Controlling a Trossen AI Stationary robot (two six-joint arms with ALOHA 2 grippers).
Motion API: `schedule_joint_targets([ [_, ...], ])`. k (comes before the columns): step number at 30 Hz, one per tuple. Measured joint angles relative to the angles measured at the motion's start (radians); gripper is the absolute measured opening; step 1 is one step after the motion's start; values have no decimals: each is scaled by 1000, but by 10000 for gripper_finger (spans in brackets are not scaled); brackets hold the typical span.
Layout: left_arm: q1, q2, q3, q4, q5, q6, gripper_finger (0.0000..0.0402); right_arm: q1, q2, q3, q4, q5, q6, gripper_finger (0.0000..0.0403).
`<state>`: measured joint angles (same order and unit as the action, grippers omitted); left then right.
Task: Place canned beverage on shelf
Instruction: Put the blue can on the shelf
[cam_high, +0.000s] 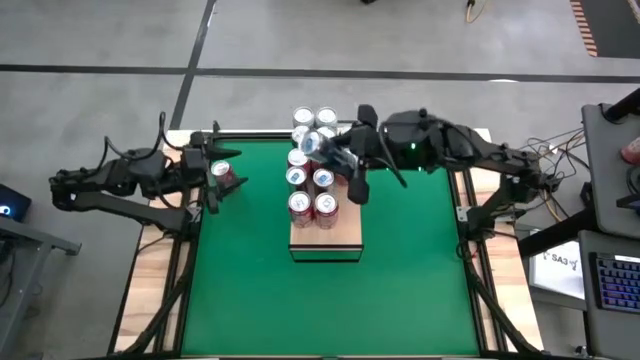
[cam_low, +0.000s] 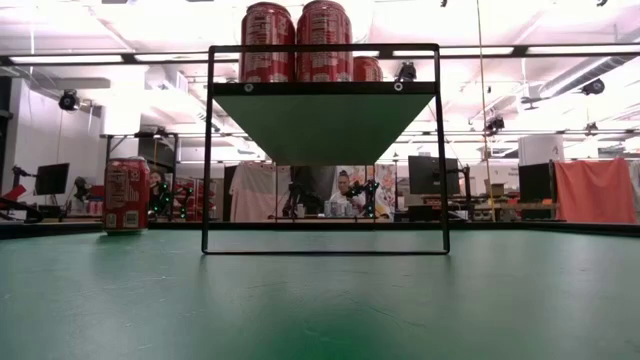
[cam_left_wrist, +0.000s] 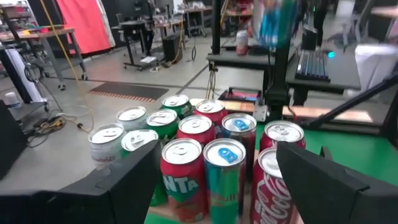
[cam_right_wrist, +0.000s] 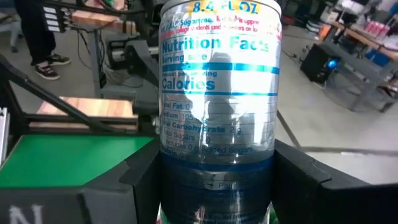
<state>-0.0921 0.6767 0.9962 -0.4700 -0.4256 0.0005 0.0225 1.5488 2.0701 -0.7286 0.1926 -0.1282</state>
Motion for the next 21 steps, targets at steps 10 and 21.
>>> schedule_joint_targets([
  [10,-1,-65,-198,198,36,-9,303,47,-270,-542,381,20,81,212],
  [21,-1,-50,-211,251,36,-10,303,67,-488,-1044,777,24,181,212],
])
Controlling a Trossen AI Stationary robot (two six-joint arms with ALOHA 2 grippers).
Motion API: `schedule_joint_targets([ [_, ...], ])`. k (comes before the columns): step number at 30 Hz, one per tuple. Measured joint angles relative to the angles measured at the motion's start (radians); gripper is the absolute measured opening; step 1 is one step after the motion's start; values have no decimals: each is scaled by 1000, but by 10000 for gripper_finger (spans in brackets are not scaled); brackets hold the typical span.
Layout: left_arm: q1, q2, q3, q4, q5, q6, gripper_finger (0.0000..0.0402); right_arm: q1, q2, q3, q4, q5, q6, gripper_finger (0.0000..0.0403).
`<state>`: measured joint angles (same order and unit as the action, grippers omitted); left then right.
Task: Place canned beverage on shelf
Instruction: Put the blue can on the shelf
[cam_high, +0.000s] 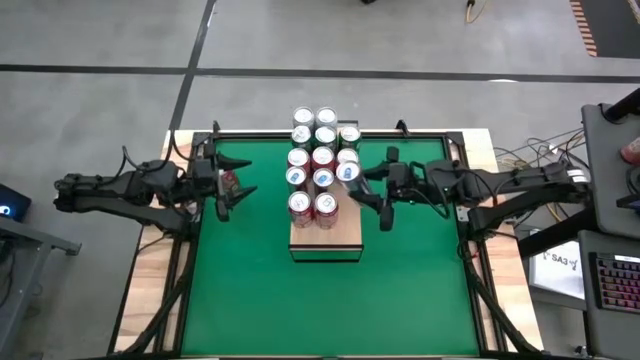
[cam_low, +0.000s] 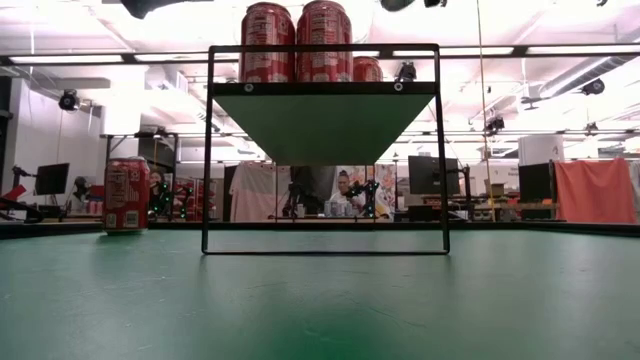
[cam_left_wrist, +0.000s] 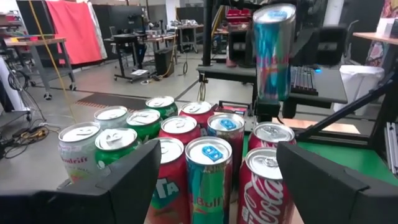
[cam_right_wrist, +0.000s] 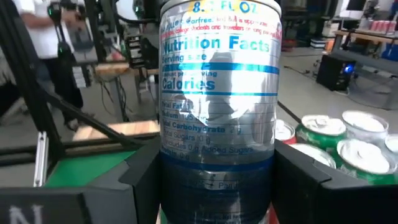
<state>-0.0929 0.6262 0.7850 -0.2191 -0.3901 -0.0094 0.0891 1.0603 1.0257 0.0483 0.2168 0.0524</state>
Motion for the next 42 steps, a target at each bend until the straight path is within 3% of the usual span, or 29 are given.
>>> schedule_joint_targets([
  [6,0,0,6,12,0,9,303,1,-58,-214,293,-2,-10,212],
  [10,0,0,6,12,-1,10,303,0,-63,-340,476,53,-53,212],
  [20,0,7,6,11,-3,11,303,-1,37,-569,978,100,-140,212],
  [42,0,45,6,19,-4,36,303,-11,409,-592,1387,236,-188,212],
])
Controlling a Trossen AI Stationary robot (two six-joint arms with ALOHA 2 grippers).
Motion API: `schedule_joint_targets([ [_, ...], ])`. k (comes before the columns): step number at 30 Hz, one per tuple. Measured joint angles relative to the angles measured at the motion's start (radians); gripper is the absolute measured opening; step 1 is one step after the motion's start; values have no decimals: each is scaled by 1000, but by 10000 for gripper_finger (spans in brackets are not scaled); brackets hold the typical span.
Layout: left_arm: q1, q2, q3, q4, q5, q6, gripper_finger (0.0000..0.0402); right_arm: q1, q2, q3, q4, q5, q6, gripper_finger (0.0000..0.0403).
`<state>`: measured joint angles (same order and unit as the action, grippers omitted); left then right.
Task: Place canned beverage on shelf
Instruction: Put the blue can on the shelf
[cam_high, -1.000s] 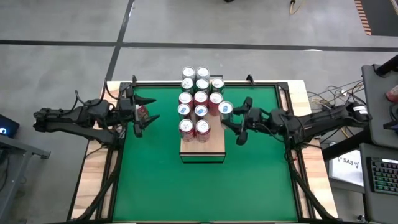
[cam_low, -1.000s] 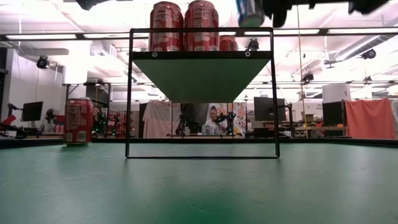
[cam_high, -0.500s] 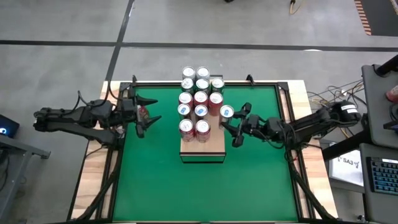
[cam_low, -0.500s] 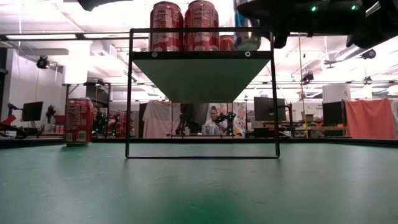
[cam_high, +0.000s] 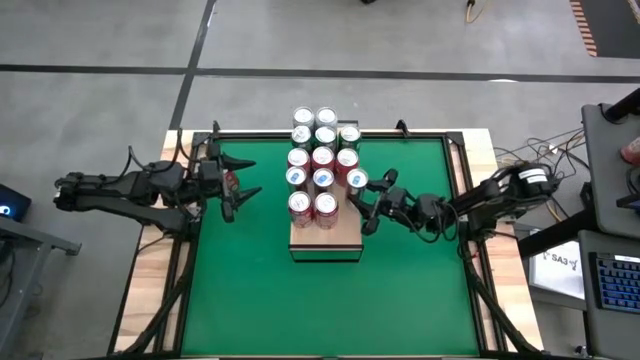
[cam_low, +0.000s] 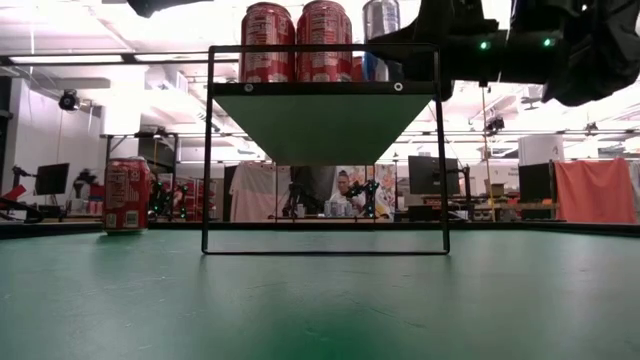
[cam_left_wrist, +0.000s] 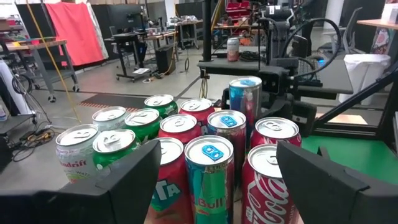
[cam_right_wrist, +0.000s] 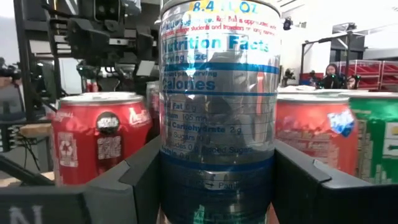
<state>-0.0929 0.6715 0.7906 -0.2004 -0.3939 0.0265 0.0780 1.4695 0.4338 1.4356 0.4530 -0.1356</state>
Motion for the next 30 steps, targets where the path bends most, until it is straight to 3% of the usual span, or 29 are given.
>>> schedule_joint_targets([
  [14,0,-1,0,0,0,17,303,-2,116,71,23,22,-61,212],
  [30,0,-1,0,0,0,21,303,-2,161,85,24,80,-66,216],
])
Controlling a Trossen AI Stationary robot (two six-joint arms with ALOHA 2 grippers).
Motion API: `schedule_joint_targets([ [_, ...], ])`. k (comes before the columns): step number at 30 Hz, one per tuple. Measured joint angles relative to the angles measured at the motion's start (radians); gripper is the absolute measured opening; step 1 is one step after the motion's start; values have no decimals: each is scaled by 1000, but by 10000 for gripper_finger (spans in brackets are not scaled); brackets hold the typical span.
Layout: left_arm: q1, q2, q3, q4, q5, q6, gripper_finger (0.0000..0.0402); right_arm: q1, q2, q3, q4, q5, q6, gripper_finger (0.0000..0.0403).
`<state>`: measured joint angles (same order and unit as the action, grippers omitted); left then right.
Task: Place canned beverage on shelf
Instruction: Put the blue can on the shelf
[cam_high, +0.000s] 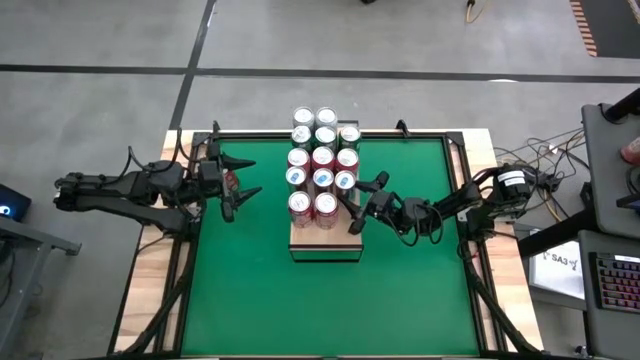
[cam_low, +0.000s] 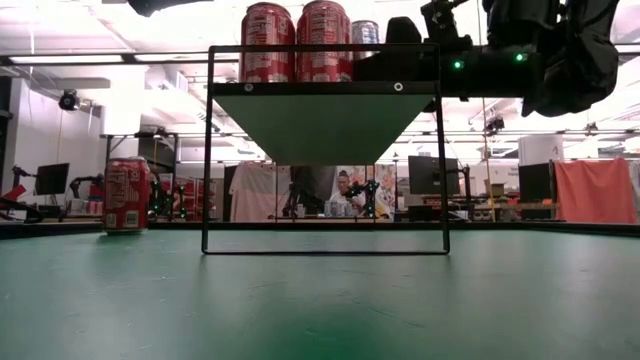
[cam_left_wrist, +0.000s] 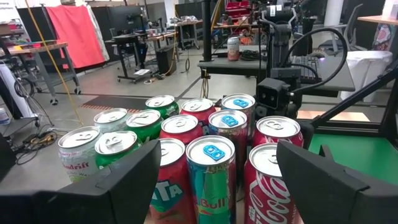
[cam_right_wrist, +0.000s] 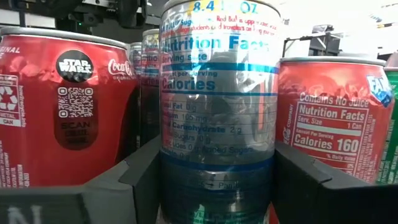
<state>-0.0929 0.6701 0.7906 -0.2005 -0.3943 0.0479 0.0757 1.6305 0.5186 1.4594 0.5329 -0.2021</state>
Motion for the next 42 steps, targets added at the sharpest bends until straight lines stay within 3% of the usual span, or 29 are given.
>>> schedule_joint_targets([
  [7,0,0,0,0,0,0,303,0,3,-1,-23,13,3,298],
  [11,0,0,0,0,0,0,303,0,1,-2,-17,27,0,318],
  [42,0,-4,0,7,0,-1,303,5,-105,47,-127,18,17,325],
])
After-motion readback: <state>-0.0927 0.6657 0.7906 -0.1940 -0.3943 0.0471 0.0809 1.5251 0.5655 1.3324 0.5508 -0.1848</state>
